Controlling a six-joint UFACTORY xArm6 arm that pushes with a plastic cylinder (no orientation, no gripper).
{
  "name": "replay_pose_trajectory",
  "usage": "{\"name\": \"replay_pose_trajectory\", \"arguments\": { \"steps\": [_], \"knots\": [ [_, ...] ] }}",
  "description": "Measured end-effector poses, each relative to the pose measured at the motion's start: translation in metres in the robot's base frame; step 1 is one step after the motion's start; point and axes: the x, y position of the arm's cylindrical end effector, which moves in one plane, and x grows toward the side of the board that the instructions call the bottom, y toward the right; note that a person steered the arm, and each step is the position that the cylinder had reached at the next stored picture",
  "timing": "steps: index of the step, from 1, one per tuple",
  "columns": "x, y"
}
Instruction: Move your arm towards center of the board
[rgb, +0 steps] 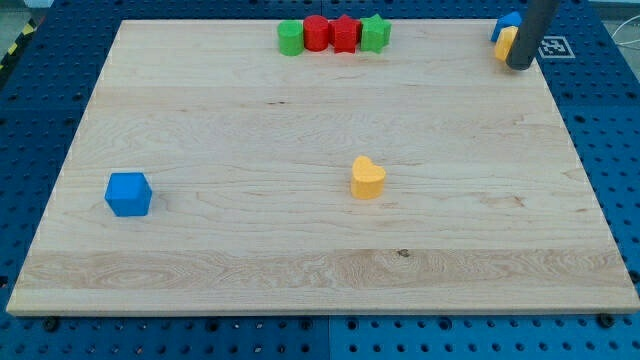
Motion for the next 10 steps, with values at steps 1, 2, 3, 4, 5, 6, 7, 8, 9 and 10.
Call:
{"name": "replay_pose_trajectory", "arguments": {
  "steps": [1,2,3,4,5,6,7,8,9,10],
  "knots": [
    [-0.001,0.000],
    [0.001,0.001],
    [0.036,0.012],
    [0.089,0.004],
    [0.115,-0.042],
    [0.130,-0.110],
    [0.130,-0.180],
    [0.144,-0.242],
    [0.167,-0.290],
    [0.180,-0.321]
  ]
}}
